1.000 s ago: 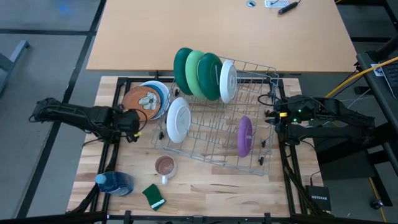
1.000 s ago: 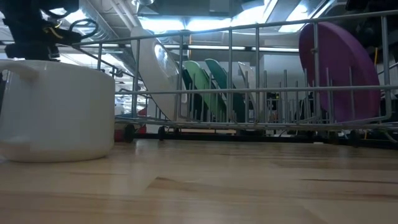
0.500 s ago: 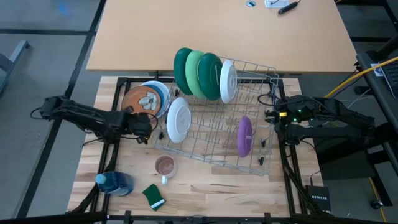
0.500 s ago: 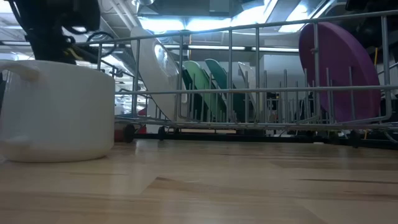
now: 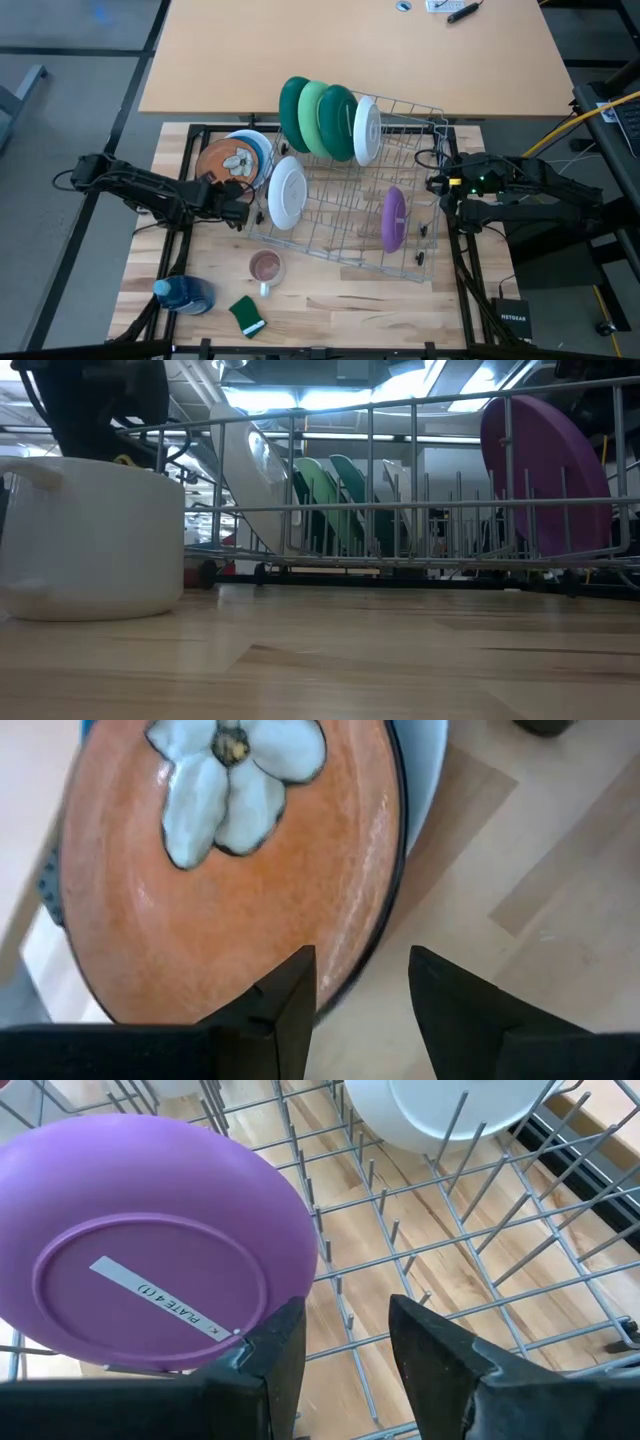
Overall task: Sort dishes
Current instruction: Put the orange plate into the dishwasher rack
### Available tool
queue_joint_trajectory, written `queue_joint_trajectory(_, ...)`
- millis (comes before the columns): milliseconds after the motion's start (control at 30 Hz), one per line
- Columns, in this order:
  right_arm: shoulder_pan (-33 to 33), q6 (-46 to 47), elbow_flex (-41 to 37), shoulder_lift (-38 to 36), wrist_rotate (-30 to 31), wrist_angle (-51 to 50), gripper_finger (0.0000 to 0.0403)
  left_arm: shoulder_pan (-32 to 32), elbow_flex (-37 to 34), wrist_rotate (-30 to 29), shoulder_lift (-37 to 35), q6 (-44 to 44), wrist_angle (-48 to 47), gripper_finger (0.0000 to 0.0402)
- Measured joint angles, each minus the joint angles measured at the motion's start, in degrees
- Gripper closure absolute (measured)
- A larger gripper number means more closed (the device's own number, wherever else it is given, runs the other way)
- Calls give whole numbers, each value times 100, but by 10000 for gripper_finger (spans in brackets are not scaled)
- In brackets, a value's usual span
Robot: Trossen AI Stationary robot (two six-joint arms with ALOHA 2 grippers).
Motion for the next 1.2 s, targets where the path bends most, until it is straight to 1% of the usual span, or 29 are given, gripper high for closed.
queue_joint_trajectory(133, 0, -2, 0, 0, -2, -2, 251, -89, -1, 68, 0, -272, -13, 253)
queue_joint_trajectory(333, 0, -2, 0, 0, -2, -7, 251, -199, -2, 69, 0, -1508, -11, 254)
queue_joint_trajectory(433, -1, -36, 0, -1, -4, -9, 251, -223, -2, 68, 0, -1752, -13, 254)
queue_joint_trajectory(667, -1, -45, -2, 0, 0, -11, 251, -202, -2, -30, 0, -1376, -22, 254)
queue_joint_trajectory(800, 0, -48, -2, 0, 0, -11, 251, -221, -4, -251, 2, -874, -50, 254)
queue_joint_trajectory(933, -1, -48, -2, -1, 2, -11, 251, -230, -7, -269, 2, -375, -47, 254)
queue_joint_trajectory(1100, 0, -48, -2, -1, 3, -43, 251, -443, -7, -265, 2, -157, -60, 254)
queue_joint_trajectory(1200, -2, -50, -4, 0, 4, -57, 251, -644, -7, -128, 2, -73, -100, 254)
